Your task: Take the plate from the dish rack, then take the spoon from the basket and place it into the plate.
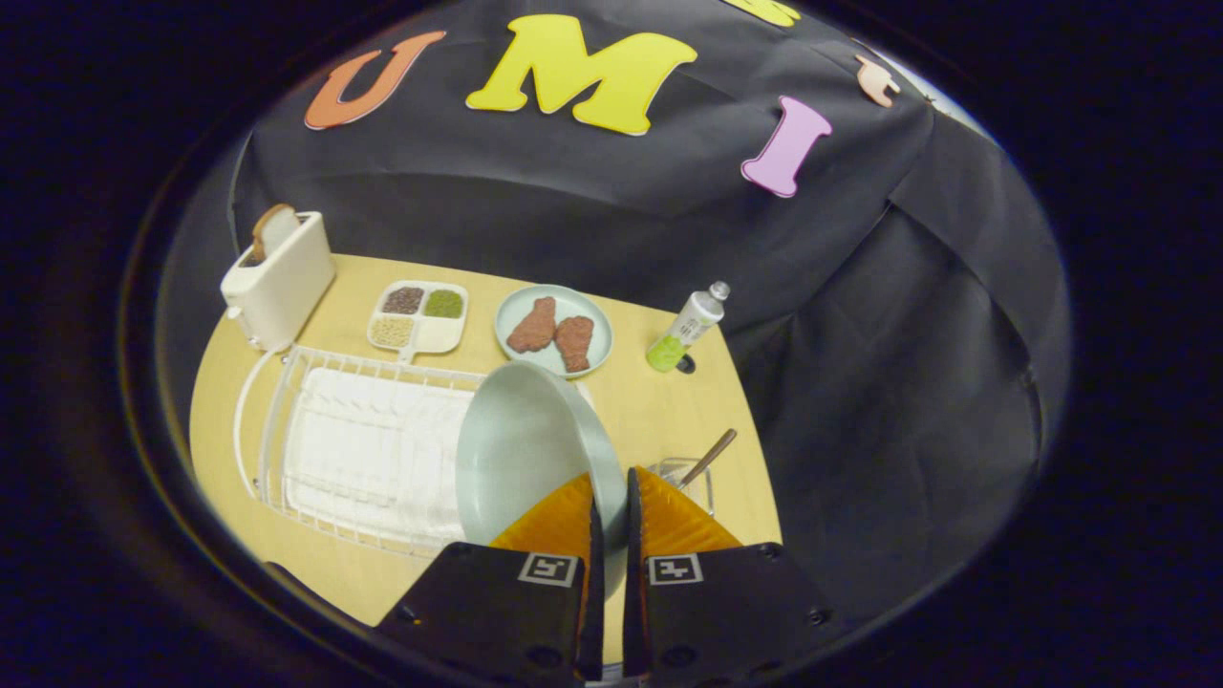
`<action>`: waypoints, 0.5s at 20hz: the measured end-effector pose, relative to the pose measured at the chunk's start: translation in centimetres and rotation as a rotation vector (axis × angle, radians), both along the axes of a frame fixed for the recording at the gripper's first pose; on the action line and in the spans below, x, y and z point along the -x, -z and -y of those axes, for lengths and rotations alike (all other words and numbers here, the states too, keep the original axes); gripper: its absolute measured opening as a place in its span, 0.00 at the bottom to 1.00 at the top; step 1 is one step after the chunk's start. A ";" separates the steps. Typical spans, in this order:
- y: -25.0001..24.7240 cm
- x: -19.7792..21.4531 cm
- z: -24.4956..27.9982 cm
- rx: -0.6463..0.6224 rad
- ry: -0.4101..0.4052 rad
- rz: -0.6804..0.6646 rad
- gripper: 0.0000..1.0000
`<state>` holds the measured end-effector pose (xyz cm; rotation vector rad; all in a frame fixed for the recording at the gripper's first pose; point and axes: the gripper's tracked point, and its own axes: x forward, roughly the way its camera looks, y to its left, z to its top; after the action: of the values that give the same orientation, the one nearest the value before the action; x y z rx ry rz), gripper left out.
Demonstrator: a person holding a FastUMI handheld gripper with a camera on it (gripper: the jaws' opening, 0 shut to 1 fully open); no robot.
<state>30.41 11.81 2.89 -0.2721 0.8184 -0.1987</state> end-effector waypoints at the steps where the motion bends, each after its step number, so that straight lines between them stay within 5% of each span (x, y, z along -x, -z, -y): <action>1: 0.8 1.6 -0.3 -0.045 -0.034 -0.004 0.13; 5: 4.9 7.8 -2.0 -0.195 -0.172 -0.003 0.13; 10: 12.1 12.9 -1.8 -0.324 -0.205 -0.012 0.13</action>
<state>17.53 13.62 -9.21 -0.0507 0.8156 0.1277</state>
